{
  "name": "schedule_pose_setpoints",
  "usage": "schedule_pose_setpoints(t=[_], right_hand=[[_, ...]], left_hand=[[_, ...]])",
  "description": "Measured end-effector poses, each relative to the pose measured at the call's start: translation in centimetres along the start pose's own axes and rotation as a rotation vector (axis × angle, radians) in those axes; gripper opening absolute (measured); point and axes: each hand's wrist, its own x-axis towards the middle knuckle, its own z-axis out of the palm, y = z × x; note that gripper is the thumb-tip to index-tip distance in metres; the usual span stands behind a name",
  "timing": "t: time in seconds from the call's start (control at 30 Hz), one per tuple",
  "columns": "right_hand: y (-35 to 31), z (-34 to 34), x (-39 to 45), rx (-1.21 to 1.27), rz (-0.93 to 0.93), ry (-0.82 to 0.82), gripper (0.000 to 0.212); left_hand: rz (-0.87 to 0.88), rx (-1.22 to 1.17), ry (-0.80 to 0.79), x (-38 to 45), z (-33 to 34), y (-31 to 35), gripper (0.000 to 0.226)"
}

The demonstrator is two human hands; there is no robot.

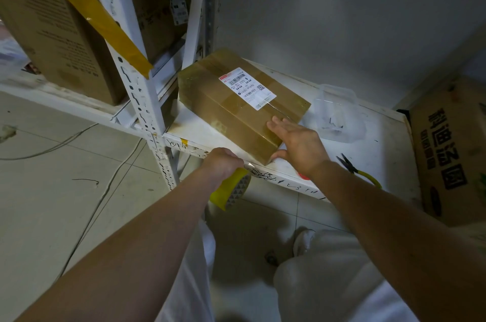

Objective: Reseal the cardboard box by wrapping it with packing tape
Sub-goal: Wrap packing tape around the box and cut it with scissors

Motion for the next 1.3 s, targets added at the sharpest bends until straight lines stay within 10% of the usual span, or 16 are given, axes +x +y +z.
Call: schedule_pose_setpoints(t=[1.3], right_hand=[[0.7,-3.2,0.4,-0.024,-0.087,-0.141,0.073]], left_hand=[[0.051,-0.013,-0.015,-2.6,0.3,2.4,0.016]])
